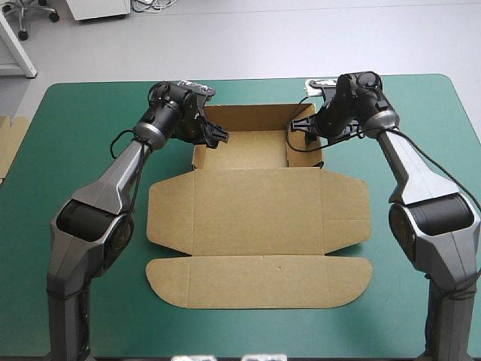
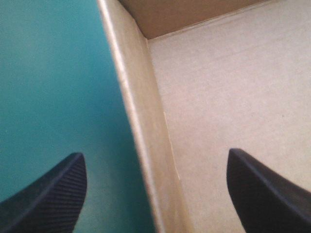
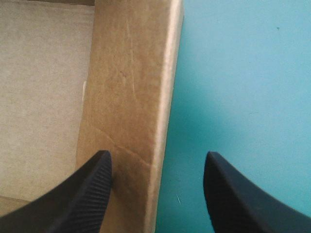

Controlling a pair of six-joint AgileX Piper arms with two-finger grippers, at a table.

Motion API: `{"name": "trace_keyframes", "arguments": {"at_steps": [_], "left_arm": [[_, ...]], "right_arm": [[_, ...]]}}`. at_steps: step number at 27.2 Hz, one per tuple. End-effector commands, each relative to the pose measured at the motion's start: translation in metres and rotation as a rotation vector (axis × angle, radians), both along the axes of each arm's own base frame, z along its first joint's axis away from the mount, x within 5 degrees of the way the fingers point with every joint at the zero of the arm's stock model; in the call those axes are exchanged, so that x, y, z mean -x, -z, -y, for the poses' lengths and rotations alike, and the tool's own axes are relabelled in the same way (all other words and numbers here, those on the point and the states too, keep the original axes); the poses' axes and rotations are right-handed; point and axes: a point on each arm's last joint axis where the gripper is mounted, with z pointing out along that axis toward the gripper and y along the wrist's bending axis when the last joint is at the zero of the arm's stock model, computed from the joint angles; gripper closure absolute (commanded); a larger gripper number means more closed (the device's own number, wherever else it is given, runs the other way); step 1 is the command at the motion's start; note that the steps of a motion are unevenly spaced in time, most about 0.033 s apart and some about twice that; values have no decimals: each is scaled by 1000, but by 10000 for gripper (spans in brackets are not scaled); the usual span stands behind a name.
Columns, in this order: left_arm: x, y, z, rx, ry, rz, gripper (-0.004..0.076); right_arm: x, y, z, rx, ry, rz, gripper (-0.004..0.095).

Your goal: Fold the box

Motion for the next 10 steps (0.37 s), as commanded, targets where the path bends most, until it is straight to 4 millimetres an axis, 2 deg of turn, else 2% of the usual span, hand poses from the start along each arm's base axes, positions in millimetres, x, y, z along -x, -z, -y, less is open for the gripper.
{"name": "trace_keyframes", "arguments": {"at_steps": [1, 7, 8, 10], "left_arm": [[18, -64, -7, 64, 4, 156, 137], [38, -110, -15, 119, 1, 279, 137], [46, -121, -19, 120, 5, 291, 149], [58, -131, -24, 106, 6, 278, 191]], "right_arm": [[17, -61, 6, -35, -3, 175, 372], [36, -96, 11, -46, -21, 265, 399], [44, -107, 13, -46, -27, 282, 423], [56, -125, 14, -42, -45, 331, 451]]}}
